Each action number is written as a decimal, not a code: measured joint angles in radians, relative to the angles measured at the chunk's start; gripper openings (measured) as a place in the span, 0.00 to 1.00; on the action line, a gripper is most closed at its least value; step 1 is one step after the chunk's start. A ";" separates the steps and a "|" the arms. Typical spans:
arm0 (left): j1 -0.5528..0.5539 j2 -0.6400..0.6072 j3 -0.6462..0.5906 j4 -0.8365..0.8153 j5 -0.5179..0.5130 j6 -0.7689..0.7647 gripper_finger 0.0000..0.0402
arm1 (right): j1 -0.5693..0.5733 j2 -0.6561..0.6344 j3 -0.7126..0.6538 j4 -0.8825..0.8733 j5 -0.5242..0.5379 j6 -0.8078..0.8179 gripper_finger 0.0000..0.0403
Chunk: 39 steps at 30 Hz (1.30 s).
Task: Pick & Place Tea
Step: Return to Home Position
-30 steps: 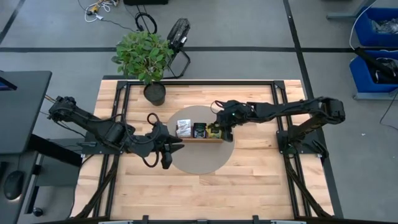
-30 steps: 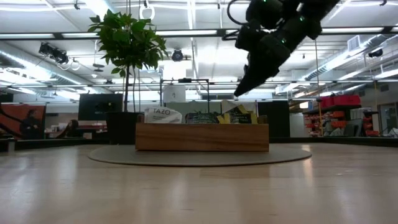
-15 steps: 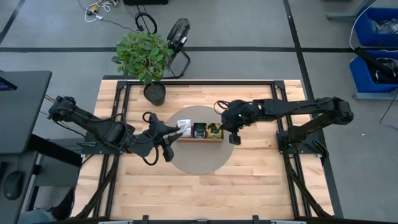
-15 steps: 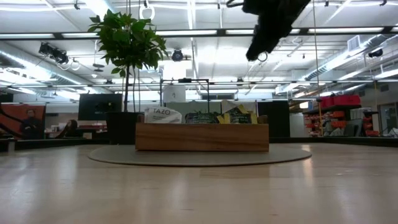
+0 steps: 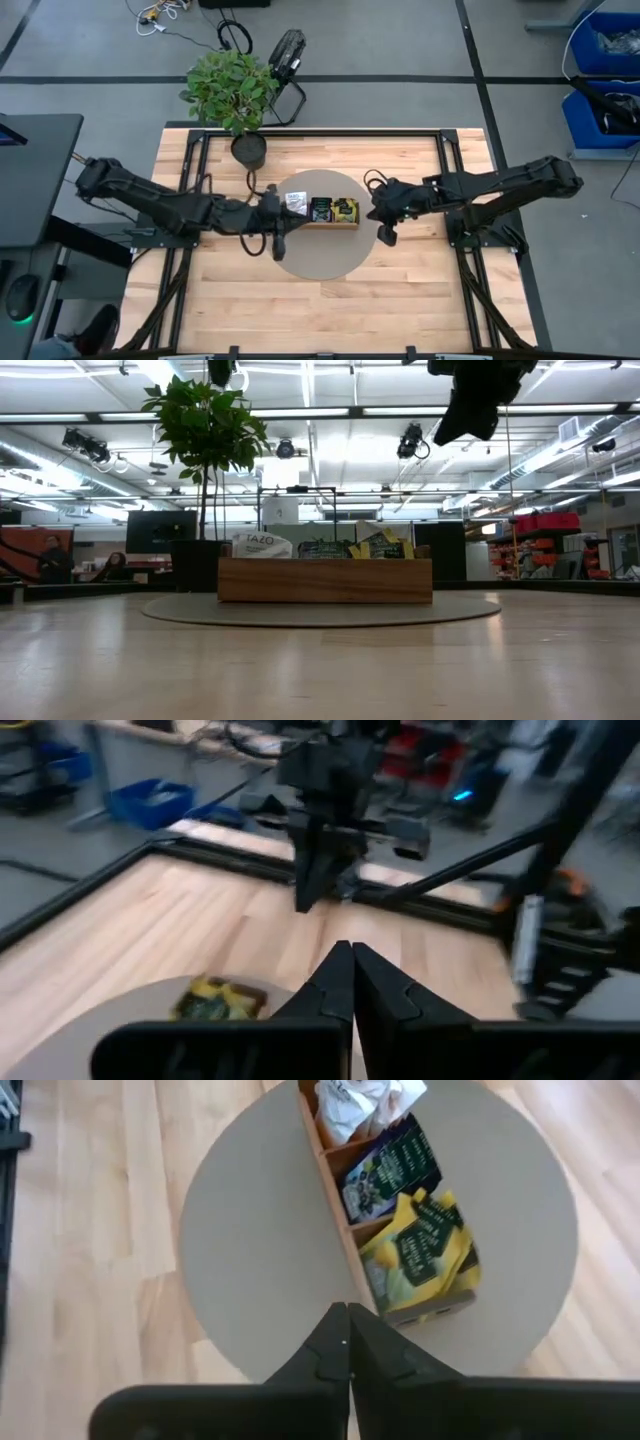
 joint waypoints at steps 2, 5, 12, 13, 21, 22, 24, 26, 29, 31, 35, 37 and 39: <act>0.030 -0.010 -0.082 0.129 0.062 0.006 0.02 | 0.015 0.000 0.000 0.000 0.008 0.044 0.01; 0.068 -0.070 -0.193 0.240 0.082 0.004 0.02 | 0.037 0.000 0.000 0.000 0.009 0.109 0.01; 0.127 -0.361 -0.441 0.338 0.083 -0.008 0.01 | 0.093 0.000 0.000 0.003 0.017 0.220 0.01; 0.130 -0.408 -0.471 0.343 0.082 -0.009 0.01 | 0.099 0.000 0.000 0.005 0.029 0.230 0.01; 0.132 -0.733 -0.664 0.340 0.084 0.015 0.01 | 0.112 0.000 0.000 0.023 0.062 0.298 0.01; 0.132 -0.765 -0.686 0.340 0.084 0.021 0.01 | 0.112 0.000 0.000 0.026 0.061 0.308 0.01; 0.136 -0.835 -0.731 0.336 0.084 0.025 0.01 | 0.112 0.000 0.000 0.032 0.061 0.331 0.01; 0.144 -0.900 -0.777 0.337 0.084 0.024 0.01 | 0.112 0.000 0.000 0.036 0.061 0.358 0.01; 0.152 -0.995 -0.841 0.337 0.085 0.025 0.01 | 0.112 0.000 0.000 0.044 0.061 0.395 0.01; 0.152 -1.055 -0.877 0.332 0.096 0.025 0.01 | 0.112 0.000 -0.001 0.047 0.061 0.413 0.01; 0.151 -1.157 -0.914 0.283 0.130 0.027 0.01 | 0.113 0.000 -0.001 0.060 0.061 0.457 0.00; 0.151 -1.203 -0.919 0.235 0.135 0.040 0.01 | 0.113 0.000 -0.001 0.065 0.061 0.483 0.00; 0.151 -1.249 -0.919 0.171 0.135 0.051 0.01 | 0.113 0.000 -0.001 0.069 0.061 0.503 0.00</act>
